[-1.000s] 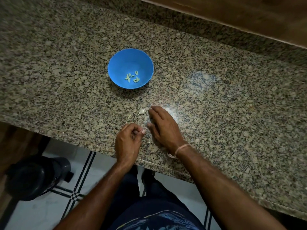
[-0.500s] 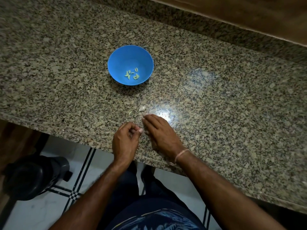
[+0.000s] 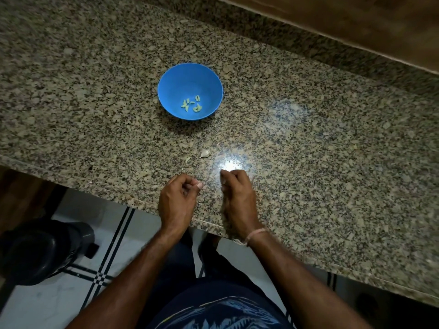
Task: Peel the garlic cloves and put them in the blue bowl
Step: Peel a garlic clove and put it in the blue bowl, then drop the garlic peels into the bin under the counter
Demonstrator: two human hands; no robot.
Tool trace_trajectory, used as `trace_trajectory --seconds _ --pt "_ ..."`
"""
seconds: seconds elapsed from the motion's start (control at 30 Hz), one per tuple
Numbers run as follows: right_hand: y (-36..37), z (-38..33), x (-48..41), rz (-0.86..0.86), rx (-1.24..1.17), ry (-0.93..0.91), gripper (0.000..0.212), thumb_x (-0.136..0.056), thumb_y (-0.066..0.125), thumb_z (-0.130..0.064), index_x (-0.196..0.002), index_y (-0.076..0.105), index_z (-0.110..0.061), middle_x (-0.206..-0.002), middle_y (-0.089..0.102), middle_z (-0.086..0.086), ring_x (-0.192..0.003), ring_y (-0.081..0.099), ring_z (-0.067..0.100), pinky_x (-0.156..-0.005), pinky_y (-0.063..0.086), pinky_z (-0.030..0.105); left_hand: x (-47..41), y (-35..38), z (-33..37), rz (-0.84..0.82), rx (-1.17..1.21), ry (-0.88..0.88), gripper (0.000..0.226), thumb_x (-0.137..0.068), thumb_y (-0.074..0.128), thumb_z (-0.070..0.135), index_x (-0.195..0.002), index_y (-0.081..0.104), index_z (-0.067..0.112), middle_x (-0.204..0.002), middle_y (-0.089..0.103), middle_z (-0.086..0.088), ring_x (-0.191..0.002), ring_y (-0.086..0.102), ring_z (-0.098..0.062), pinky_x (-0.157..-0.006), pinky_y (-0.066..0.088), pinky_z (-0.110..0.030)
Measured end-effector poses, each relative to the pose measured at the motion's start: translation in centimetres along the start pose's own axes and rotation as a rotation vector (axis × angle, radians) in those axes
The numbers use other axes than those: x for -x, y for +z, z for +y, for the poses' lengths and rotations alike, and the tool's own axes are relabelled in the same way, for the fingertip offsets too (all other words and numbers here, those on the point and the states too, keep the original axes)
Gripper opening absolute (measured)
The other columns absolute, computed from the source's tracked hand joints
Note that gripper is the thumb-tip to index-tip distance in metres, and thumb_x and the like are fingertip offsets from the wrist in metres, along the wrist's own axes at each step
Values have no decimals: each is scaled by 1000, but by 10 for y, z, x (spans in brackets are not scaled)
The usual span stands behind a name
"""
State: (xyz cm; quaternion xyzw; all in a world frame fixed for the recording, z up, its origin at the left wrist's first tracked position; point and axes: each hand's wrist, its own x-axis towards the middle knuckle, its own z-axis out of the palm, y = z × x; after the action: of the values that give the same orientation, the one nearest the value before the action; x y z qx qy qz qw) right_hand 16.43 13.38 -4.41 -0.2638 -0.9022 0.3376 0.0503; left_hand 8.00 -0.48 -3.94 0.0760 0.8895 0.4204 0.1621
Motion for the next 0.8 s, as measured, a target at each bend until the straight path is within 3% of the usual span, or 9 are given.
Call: trace_trajectory --seconds 0.1,0.17,0.27,0.4,0.5,0.67,0.8 --pt "-5 -14 -5 41 -160 38 16 -104 57 -12 -116 67 -6 -102 58 -5 -89 57 7 -79 50 15 0 0 -1 -4 -14 5 15 -93 75 35 -86 65 26 -84 66 9 -76 64 -11 -65 60 -38" --pt "-11 -9 -1 78 -149 45 24 -103 57 -6 -125 66 -10 -110 59 -9 -97 57 -2 -90 49 11 0 0 -1 -5 -2 -6 15 -93 75 35 -86 66 26 -85 66 9 -77 64 -11 -66 60 -39" --pt "-16 4 8 80 -153 70 35 -101 60 -4 -136 62 -10 -119 56 -5 -105 56 7 -95 54 22 0 -1 -1 -3 15 -8 15 -93 75 34 -87 66 24 -85 66 8 -78 64 -11 -67 61 -39" --pt "-7 -6 9 14 -98 6 51 -95 72 -16 -143 55 -15 -124 52 -6 -111 45 5 -91 39 5 1 0 0 -3 -1 -2 14 -93 75 33 -88 66 24 -86 66 9 -78 64 -10 -67 61 -40" --pt "3 -16 -1 39 -15 -50 43 -91 75 -14 -133 65 -14 -121 59 -3 -108 48 8 -82 35 1 0 1 1 -9 -16 -2 15 -93 75 35 -87 65 26 -84 65 10 -77 63 -11 -67 60 -40" --pt "7 -16 -15 105 13 -85 6 -94 71 -13 -100 71 -14 -98 61 -6 -91 53 10 -71 42 18 -1 1 0 -9 -26 -17 16 -92 76 36 -85 65 27 -83 65 9 -76 64 -12 -67 59 -43" --pt "8 -15 -25 101 202 -139 6 -93 67 -15 -92 63 -18 -88 57 -7 -83 43 11 -67 32 23 -1 0 2 -11 -44 -20 17 -92 75 38 -84 64 29 -83 65 10 -75 63 -10 -65 57 -38"
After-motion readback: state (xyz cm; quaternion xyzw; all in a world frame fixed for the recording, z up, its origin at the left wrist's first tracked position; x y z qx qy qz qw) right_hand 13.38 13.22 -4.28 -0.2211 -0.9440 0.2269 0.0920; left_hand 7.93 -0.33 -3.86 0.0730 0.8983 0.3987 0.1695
